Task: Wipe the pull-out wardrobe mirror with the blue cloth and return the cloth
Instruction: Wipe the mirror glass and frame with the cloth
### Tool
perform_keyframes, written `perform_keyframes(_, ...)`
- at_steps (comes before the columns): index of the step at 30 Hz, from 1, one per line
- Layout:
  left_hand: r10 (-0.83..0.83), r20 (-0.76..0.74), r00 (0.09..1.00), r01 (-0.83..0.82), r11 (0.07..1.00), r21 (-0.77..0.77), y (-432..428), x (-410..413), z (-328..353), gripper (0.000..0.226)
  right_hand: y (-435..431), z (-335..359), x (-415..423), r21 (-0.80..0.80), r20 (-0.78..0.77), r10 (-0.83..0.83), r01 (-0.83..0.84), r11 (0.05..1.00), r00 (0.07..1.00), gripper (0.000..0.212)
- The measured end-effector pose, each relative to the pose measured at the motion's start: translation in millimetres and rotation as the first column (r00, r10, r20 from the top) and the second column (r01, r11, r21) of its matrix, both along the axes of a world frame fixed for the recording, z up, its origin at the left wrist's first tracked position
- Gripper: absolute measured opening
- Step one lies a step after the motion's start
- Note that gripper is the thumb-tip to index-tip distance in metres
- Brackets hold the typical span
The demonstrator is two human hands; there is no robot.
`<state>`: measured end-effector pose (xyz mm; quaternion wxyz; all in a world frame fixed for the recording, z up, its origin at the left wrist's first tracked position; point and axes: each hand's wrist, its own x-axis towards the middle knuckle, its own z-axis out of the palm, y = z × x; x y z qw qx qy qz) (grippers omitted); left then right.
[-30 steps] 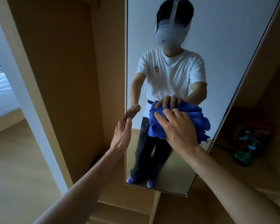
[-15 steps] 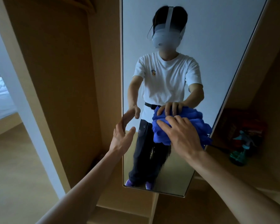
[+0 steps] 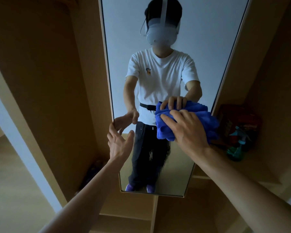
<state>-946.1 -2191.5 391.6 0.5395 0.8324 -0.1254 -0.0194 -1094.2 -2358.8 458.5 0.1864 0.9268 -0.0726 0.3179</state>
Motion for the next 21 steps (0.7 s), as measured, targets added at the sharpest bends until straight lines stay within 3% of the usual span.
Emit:
perform_keyframes(11,-0.034,0.029,0.999,0.033,0.999,0.019,4.8,3.3,-6.8,0.088,-3.4,-47.7,-9.8,0.002,-0.133,-0.038,0.039,0.999,0.99,0.046)
perform_keyframes(21,-0.069,0.035,0.997,0.068,0.997,0.031,10.0,3.6,-6.1,0.09,-26.3,5.8,-17.7,0.027,0.032,-0.034,0.033,0.999,0.999,0.058)
